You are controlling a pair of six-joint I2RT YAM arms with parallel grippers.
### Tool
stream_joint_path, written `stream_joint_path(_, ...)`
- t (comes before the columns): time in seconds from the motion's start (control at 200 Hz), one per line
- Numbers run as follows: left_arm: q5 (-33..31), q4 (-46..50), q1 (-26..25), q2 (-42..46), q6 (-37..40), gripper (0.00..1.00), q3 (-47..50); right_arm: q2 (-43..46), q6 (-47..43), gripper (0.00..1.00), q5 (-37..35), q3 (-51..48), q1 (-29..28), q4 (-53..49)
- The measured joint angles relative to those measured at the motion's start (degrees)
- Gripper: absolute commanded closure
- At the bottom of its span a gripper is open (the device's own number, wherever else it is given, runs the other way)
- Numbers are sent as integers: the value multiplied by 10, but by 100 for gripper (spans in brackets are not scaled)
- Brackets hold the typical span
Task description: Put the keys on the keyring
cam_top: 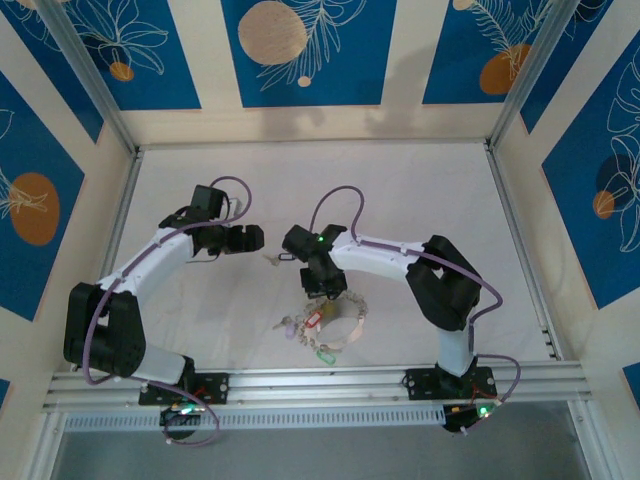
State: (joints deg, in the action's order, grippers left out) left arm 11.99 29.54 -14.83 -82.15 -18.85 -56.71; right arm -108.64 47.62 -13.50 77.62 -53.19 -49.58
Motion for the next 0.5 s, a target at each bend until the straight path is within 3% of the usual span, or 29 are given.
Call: stream_joint_path(0.5, 5, -2, 0, 0, 0, 15, 0, -33, 102, 72, -16, 28, 0, -23)
